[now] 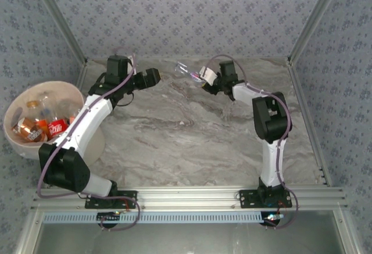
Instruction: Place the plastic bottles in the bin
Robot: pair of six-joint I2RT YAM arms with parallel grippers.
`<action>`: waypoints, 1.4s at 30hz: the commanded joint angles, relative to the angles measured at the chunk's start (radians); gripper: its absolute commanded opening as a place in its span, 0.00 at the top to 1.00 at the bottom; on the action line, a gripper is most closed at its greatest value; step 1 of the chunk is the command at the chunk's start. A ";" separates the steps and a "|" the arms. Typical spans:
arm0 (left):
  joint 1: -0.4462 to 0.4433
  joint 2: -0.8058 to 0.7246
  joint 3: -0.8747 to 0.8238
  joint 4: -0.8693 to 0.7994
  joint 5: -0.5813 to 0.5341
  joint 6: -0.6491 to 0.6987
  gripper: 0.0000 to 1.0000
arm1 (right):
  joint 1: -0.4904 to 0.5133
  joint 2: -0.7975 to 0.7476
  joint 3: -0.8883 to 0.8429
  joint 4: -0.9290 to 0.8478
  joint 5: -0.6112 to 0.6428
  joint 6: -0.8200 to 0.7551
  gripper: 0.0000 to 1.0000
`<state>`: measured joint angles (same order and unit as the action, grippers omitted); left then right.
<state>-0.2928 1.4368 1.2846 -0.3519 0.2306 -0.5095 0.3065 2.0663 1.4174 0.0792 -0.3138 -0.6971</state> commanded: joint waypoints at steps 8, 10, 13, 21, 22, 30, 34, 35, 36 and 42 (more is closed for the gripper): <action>-0.089 0.068 -0.104 0.309 0.184 -0.170 0.02 | 0.091 -0.342 -0.379 0.191 0.064 0.429 0.70; -0.097 0.082 -0.140 0.399 0.195 -0.199 0.02 | 0.112 -0.391 -0.434 0.201 0.046 0.469 0.70; -0.110 0.119 -0.164 0.511 0.230 -0.230 0.02 | 0.138 -0.451 -0.485 0.211 0.016 0.527 0.70; -0.167 0.200 -0.146 0.605 0.163 -0.227 0.02 | 0.197 -0.562 -0.569 0.277 -0.048 0.638 0.70; -0.172 0.211 -0.143 0.628 0.169 -0.233 0.02 | 0.203 -0.566 -0.573 0.278 -0.055 0.647 0.70; -0.219 0.270 -0.116 0.767 0.231 -0.220 0.03 | 0.227 -0.595 -0.604 0.339 -0.097 0.734 0.70; -0.218 0.275 -0.107 0.720 0.201 -0.224 0.19 | 0.226 -0.606 -0.621 0.376 -0.146 0.776 0.70; -0.218 0.273 -0.107 0.716 0.196 -0.230 0.24 | 0.224 -0.607 -0.624 0.376 -0.156 0.777 0.70; -0.218 0.269 -0.109 0.714 0.191 -0.237 0.28 | 0.223 -0.608 -0.622 0.369 -0.162 0.778 0.69; -0.218 0.242 -0.116 0.706 0.201 -0.251 0.50 | 0.208 -0.624 -0.627 0.358 -0.215 0.772 0.47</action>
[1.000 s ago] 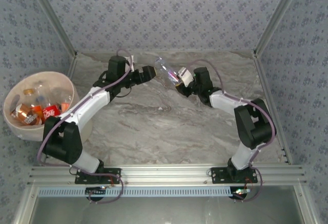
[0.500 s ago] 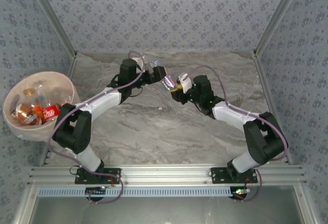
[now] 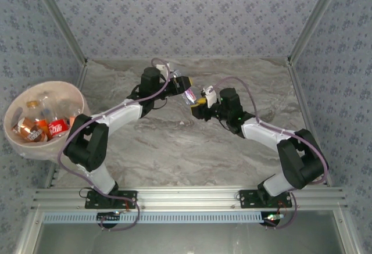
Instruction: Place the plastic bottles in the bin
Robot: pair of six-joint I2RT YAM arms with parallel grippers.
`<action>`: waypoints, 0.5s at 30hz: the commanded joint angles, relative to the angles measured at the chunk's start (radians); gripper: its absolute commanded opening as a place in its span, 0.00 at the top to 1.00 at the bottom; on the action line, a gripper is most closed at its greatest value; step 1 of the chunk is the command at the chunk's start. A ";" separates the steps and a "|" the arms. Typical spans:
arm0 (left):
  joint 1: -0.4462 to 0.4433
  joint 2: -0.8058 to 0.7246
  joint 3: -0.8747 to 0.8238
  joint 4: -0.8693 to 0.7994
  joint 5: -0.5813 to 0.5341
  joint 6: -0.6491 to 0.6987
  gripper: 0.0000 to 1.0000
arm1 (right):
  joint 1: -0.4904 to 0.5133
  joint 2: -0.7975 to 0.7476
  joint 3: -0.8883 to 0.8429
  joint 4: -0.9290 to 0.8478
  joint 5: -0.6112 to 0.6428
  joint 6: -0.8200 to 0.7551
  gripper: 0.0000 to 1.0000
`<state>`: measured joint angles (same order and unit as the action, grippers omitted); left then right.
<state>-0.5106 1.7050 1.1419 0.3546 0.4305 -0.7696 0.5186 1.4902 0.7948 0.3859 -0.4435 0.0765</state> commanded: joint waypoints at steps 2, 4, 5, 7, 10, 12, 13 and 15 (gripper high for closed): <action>0.000 -0.042 0.023 -0.011 -0.015 0.013 0.51 | -0.014 -0.059 0.003 0.014 -0.149 -0.031 0.30; 0.002 -0.059 0.017 -0.015 -0.028 0.016 0.51 | -0.025 -0.079 0.006 -0.026 -0.200 -0.066 0.18; 0.001 -0.065 0.018 -0.018 -0.032 0.015 0.51 | -0.029 -0.087 0.005 -0.036 -0.209 -0.074 0.15; 0.007 -0.078 0.019 -0.030 -0.039 0.021 0.51 | -0.048 -0.109 0.003 -0.060 -0.222 -0.082 0.01; 0.012 -0.100 0.017 -0.053 -0.054 0.032 0.51 | -0.077 -0.152 -0.004 -0.080 -0.221 -0.077 0.00; 0.013 -0.118 0.011 -0.065 -0.064 0.040 0.51 | -0.098 -0.186 -0.014 -0.082 -0.204 -0.078 0.00; 0.014 -0.130 0.008 -0.072 -0.071 0.045 0.51 | -0.109 -0.206 -0.024 -0.077 -0.178 -0.080 0.00; 0.015 -0.152 0.005 -0.101 -0.087 0.061 0.51 | -0.125 -0.245 -0.053 -0.021 -0.101 -0.052 0.00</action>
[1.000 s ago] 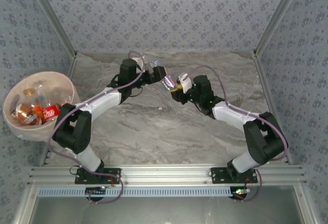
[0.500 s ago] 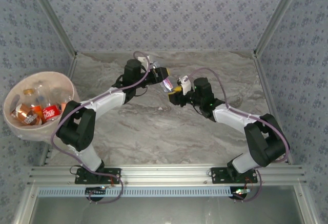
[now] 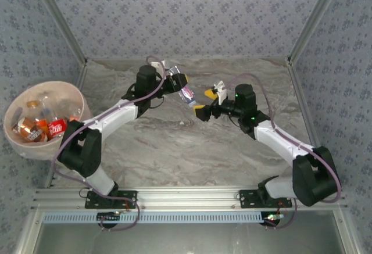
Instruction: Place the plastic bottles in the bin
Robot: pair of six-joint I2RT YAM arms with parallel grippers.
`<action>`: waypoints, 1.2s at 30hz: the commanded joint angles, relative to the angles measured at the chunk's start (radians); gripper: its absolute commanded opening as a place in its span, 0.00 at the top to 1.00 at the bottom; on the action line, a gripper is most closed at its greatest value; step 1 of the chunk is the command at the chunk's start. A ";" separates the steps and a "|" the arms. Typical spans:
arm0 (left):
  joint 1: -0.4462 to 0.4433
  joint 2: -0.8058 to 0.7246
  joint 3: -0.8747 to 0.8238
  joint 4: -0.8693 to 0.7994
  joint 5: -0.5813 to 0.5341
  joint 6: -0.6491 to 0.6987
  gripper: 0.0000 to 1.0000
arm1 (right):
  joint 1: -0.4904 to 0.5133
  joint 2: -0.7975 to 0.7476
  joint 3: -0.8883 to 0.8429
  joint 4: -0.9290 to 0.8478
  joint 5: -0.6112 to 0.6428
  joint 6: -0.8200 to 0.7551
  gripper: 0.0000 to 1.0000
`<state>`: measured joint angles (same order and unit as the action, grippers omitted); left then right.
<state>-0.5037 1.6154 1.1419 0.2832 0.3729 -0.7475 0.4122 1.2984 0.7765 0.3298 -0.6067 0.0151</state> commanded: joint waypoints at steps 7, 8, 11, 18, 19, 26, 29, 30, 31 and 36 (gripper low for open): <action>0.011 -0.137 0.003 -0.106 -0.082 0.099 0.50 | -0.037 -0.128 -0.155 0.225 0.440 0.046 0.00; 0.011 -0.148 0.002 -0.116 -0.090 0.104 0.50 | -0.038 -0.129 -0.158 0.229 0.493 0.058 0.00; 0.014 -0.181 0.004 -0.152 -0.104 0.126 0.50 | -0.042 -0.128 -0.164 0.226 0.604 0.086 0.00; 0.016 -0.283 0.035 -0.275 -0.154 0.191 0.49 | -0.042 -0.125 -0.160 0.209 0.662 0.062 0.00; 0.016 -0.302 0.036 -0.289 -0.169 0.200 0.49 | -0.042 -0.124 -0.158 0.210 0.670 0.062 0.00; 0.022 -0.434 0.079 -0.442 -0.260 0.272 0.49 | -0.041 -0.103 -0.111 0.137 0.752 0.052 0.00; 0.025 -0.492 0.110 -0.524 -0.316 0.305 0.49 | -0.043 -0.088 -0.100 0.132 0.756 0.048 0.00; 0.027 -0.512 0.126 -0.551 -0.336 0.317 0.49 | -0.043 -0.080 -0.096 0.133 0.751 0.045 0.00; 0.029 -0.529 0.143 -0.583 -0.355 0.332 0.49 | -0.044 -0.071 -0.091 0.133 0.750 0.043 0.00; 0.037 -0.588 0.228 -0.736 -0.527 0.407 0.49 | -0.042 -0.024 -0.067 0.153 0.727 0.030 0.00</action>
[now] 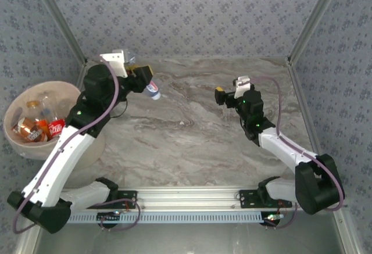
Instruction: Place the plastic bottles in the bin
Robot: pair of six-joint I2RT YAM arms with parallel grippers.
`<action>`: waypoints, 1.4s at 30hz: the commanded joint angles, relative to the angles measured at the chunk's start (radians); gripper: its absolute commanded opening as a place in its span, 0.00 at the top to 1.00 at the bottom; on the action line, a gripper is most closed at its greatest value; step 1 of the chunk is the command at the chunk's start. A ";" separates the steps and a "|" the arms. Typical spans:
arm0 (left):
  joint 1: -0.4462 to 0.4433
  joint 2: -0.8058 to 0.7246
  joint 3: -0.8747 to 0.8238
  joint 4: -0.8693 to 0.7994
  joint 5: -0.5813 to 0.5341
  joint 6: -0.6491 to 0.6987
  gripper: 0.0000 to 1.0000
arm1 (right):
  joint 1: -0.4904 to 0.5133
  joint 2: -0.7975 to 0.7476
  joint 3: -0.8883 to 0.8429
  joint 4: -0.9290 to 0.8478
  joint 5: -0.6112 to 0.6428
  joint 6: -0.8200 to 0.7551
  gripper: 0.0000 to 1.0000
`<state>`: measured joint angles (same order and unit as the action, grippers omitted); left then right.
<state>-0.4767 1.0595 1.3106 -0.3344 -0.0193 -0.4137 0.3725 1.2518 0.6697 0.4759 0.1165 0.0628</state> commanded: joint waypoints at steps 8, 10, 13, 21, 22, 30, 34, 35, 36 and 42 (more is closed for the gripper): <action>0.114 -0.088 0.269 -0.397 -0.343 0.203 0.49 | 0.002 0.077 0.084 0.006 0.011 -0.026 0.00; 0.180 -0.101 0.295 -0.442 -0.364 0.201 0.49 | 0.001 0.083 0.084 0.001 0.007 -0.026 0.00; 0.293 -0.082 0.359 -0.532 -0.351 0.191 0.49 | 0.000 0.094 0.084 -0.006 0.002 -0.025 0.00; 0.465 0.114 0.610 -0.836 -0.610 0.280 0.49 | -0.004 0.117 0.106 -0.026 0.003 -0.027 0.00; 0.479 0.129 0.618 -0.865 -0.644 0.286 0.49 | -0.004 0.120 0.115 -0.035 0.005 -0.029 0.00; 0.741 0.066 0.446 -0.832 -0.433 0.247 0.49 | -0.003 0.139 0.181 -0.104 -0.009 -0.029 0.00; 0.826 0.086 0.429 -0.886 -0.462 0.234 0.49 | -0.001 0.136 0.203 -0.124 -0.003 -0.029 0.00; 0.862 0.090 0.413 -0.888 -0.441 0.231 0.49 | 0.000 0.136 0.208 -0.129 -0.005 -0.029 0.00; 0.887 0.093 0.400 -0.889 -0.430 0.223 0.48 | 0.000 0.136 0.212 -0.134 -0.007 -0.030 0.00; 1.044 0.117 0.350 -0.897 -0.347 0.171 0.45 | 0.007 0.136 0.227 -0.163 -0.009 -0.032 0.00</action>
<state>0.5323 1.1675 1.6714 -1.2110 -0.4290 -0.2058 0.3737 1.3823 0.8658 0.3428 0.1123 0.0441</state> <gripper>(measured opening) 0.543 0.999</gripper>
